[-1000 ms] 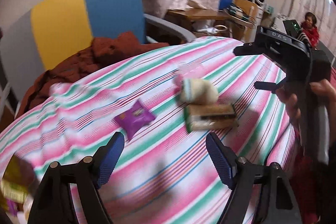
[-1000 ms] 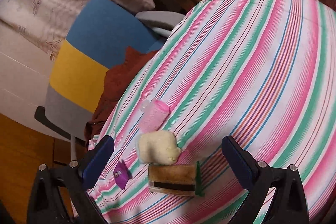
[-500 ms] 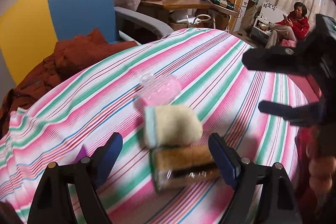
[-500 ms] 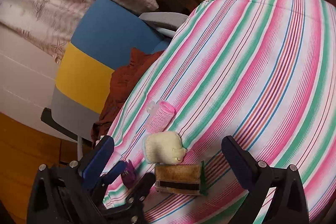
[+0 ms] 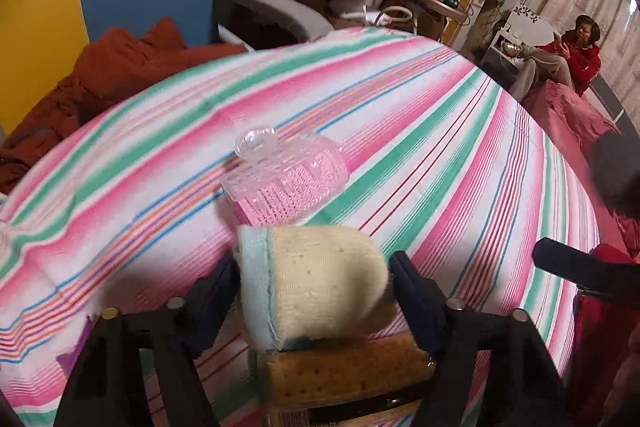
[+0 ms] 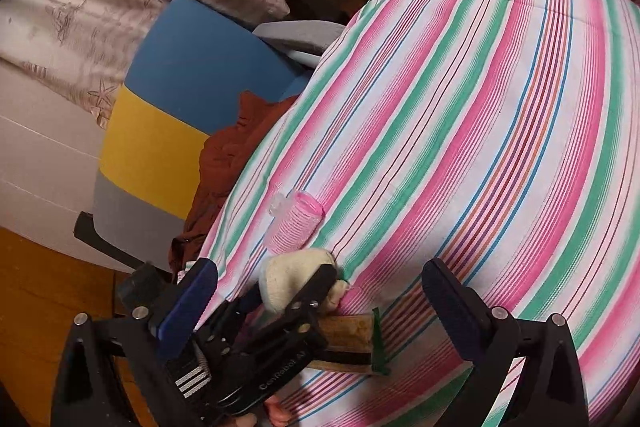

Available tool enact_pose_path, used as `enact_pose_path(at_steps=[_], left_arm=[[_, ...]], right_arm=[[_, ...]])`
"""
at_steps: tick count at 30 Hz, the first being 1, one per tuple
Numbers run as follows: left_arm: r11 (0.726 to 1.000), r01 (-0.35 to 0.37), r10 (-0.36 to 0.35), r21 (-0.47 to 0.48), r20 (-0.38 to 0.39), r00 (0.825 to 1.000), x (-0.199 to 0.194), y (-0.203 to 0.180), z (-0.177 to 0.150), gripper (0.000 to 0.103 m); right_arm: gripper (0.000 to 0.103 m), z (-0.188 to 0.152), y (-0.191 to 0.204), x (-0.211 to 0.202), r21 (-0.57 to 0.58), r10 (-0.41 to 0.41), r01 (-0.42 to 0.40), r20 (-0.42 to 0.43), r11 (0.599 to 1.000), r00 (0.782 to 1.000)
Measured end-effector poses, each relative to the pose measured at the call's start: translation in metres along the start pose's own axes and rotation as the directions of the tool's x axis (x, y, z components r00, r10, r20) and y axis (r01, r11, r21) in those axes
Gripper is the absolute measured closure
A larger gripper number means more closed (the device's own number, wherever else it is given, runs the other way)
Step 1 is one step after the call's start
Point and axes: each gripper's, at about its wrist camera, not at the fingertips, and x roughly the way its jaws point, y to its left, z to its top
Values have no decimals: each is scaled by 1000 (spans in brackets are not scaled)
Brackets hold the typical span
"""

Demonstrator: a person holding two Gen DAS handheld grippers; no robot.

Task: Organize objects
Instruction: 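Grasp the cream knitted sock with the left gripper, then grasp the pink hair roller with the right gripper while the left holds the sock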

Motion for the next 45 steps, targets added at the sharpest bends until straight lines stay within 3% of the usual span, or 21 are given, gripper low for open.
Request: enact_pose_path(at_steps=[7,14,18,23,30,35,40,42,45], left_arm=[[997,36,-44,64,126,991,-55,0,-11,33],[998,51,-57,36,181,982,-115,14,-58,33],[999,31,-34,21,159,987,-131,17,-103,33],[999,-35,37,-13,131,991,-141,21,-162,33],[999,-52,52,3,109,993,-137,8,-204,33],[999,-45,47,-20,145,988,-143,8,-218,33],[999,-28,32,-28,166,986,-147,10,-226,33],[999,-21,26,-33,175,984,-147,10,-229,33],[999,-18,24,-32,178,984,-149,10,-231,33]], right_arm=[[0,-1,1,4,-21,-35,35,-9,999,999],[0,-5,7,15,-79,-19,14,-69,997,997],[0,-13,22,23,-170,-21,2,-110,986,994],[0,-33,53,33,-343,1,-63,-179,937,984],[2,-65,76,40,-495,-55,-67,-227,866,972],[3,-105,97,34,-582,-92,-116,-315,805,944],[3,-160,117,43,-686,-187,-179,-424,706,886],[3,-182,120,52,-723,-245,-169,-430,670,869],[5,-199,122,62,-740,-285,-158,-434,653,855]])
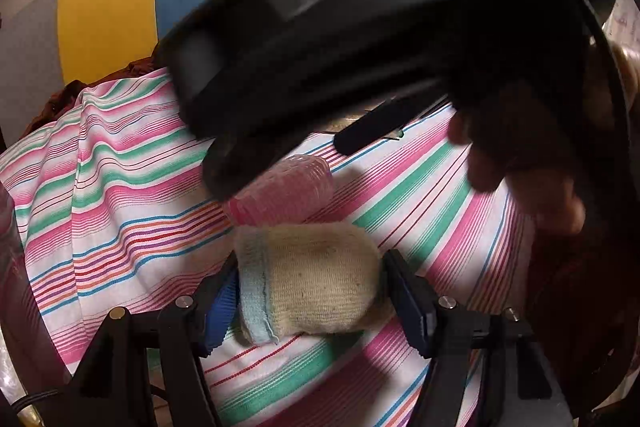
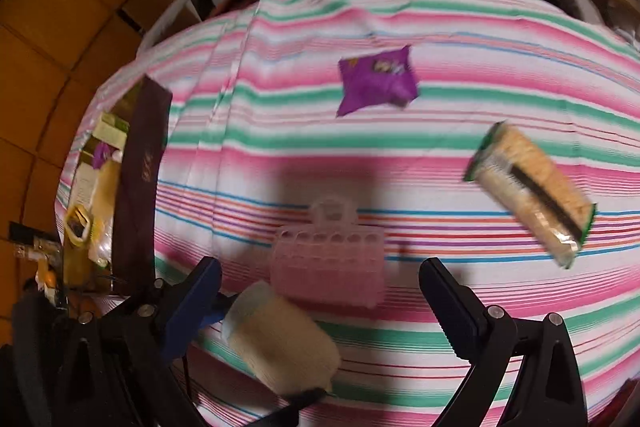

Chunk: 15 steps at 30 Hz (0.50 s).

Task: Organize objects
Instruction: 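Grasp the pink hair roller with the right gripper while the left holds the sock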

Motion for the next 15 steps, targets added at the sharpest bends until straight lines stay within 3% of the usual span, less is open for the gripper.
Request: enact_pose_path(at_steps=[4,11,15], left_arm=[[1000,6,-6,-10,0,1000,0,1,-2,32],[1000,1,-1,-7,5,1000,4,-2,-3,32],[1000,-12,12,22,3,1000,5,-8,-4,32]], right_arm=[[38,2,6,16,-40,-49,47,-37,998,998],[39,5,-20,15,38,-42,42,17,998,999],[39,8,-50,6,141,-130,119,69,983,989]])
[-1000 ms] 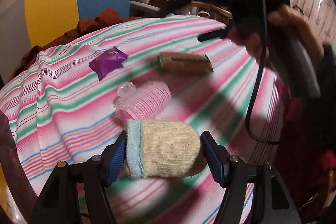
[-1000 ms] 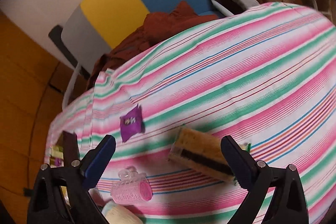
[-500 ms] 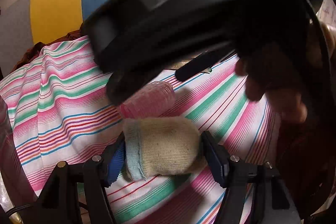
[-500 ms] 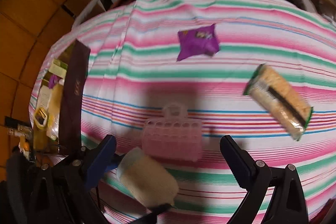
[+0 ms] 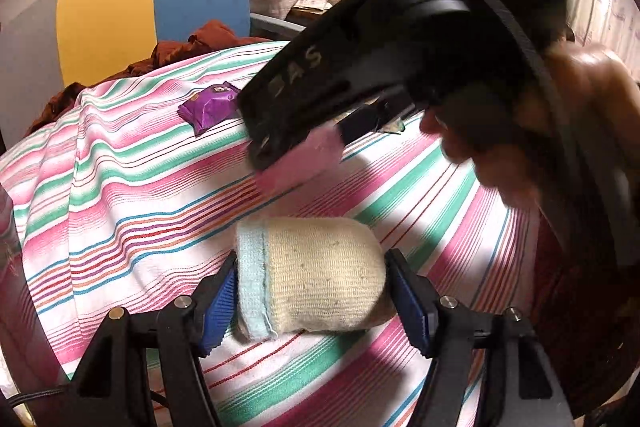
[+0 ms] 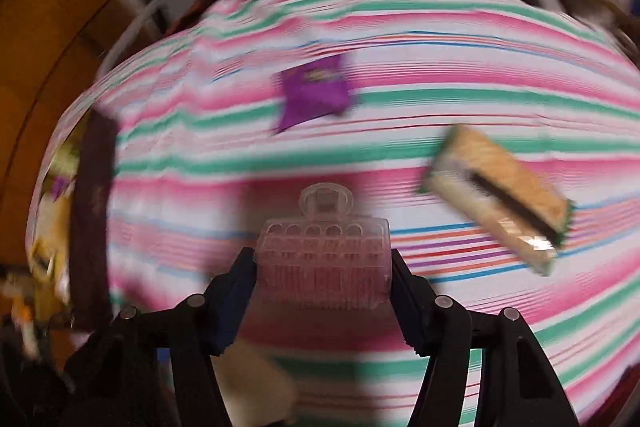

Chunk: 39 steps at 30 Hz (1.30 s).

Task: Organize objects
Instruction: 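Grasp the pink hair roller with the right gripper while the left holds the sock, then carry the sock and hair roller over the gold tray with both grippers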

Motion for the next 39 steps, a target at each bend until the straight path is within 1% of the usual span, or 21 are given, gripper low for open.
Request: enact_pose_path(at_steps=[2,4,6,9,10,13,16,19,22,25,27,31,34,35,37,39], left_arm=[[1000,-1,1,-3,-2,1000,0,-1,1,32],[1000,-6,6,0,-7,1000,0,-3,2,32],[1000,-16,16,11,-16,1000,-3,-8,4,33],[999,-24,24,24,-26,999,-9,-9,3,34],[999,-23,24,24,-27,999,-11,-6,-1,34],[1000,-22,23,16,-25,999,-21,-6,-1,34],[1000,-6,6,-6,5,1000,-41,-6,0,33],[999,12,-10,-42,45,999,-62,2,6,33],[996,11,-3,-87,88,996,-85,11,9,33],[992,-1,15,-127,113,994,-92,32,15,33],[989,-3,23,-150,133,991,-104,39,17,33],[980,-31,64,-194,167,984,-126,59,16,33],[969,-71,117,-239,183,976,-143,76,9,33],[960,-94,145,-263,182,973,-150,85,6,33],[947,-114,174,-300,181,968,-161,97,-2,33],[925,-144,217,-352,179,960,-176,115,-11,33]], right_arm=[[39,2,-15,-5,57,24,-25,17,998,1000],[39,2,-21,-5,78,16,-17,18,997,1000],[39,2,-17,-5,63,16,-18,24,998,1000],[39,1,0,-12,-2,57,-57,54,998,997],[39,0,2,-13,-16,66,-65,57,998,996],[39,0,11,-16,-41,76,-73,73,996,994],[39,-3,14,-21,-42,76,-73,96,996,992],[39,-3,16,-22,-43,73,-69,106,997,992],[39,-3,20,-20,-52,52,-47,100,998,994],[39,-4,22,-20,-53,29,-24,99,998,995],[39,-5,24,-25,-48,32,-27,109,998,994],[39,-7,34,-39,-49,48,-42,136,998,989],[39,-10,51,-48,-77,67,-56,151,995,986],[39,-10,58,-51,-93,76,-62,156,994,985],[39,-12,74,-56,-122,99,-79,166,989,981],[39,-13,92,-61,-152,126,-100,175,983,977]])
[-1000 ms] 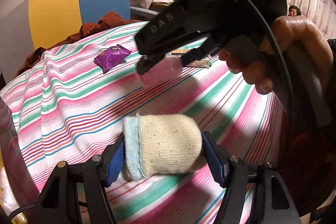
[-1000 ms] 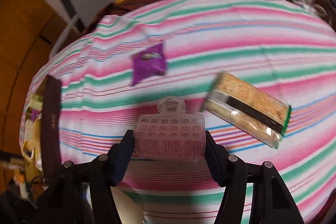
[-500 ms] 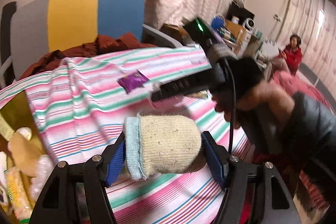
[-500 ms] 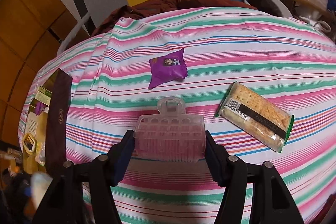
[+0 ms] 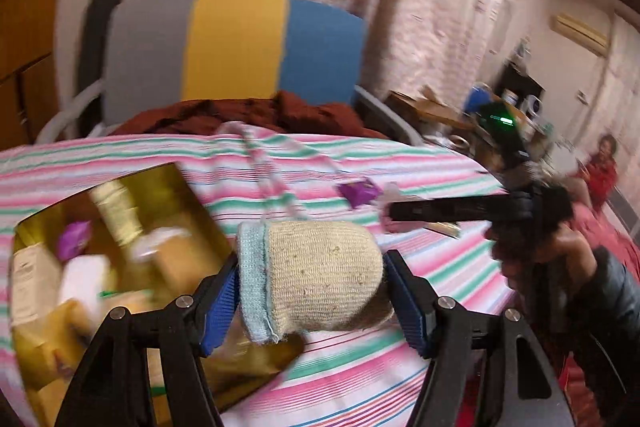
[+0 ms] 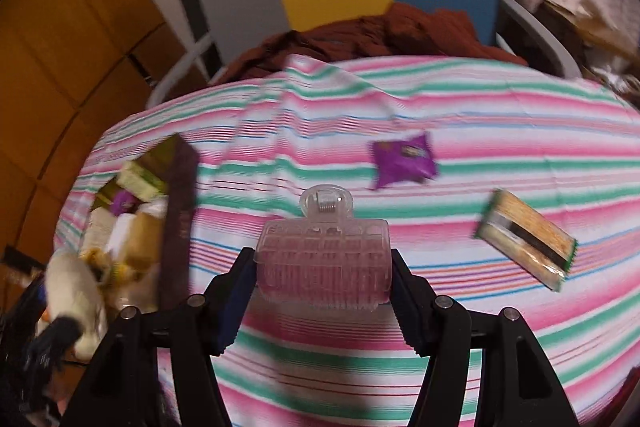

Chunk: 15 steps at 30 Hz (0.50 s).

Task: Organize objects
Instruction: 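Carry the sock and hair roller over the gold tray with both grippers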

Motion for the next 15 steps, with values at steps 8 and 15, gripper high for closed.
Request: enact_pose_path(at_steps=[8,15], left_arm=[[967,-182,197,-181,73,978,-53,95,-1,33],[917,-294,312,-268,24,950,-66,148,-22,33]], right_arm=[[39,8,88,5,-139,116,-114,4,984,993],[39,19,152,36,-200,158,-164,-46,966,986]])
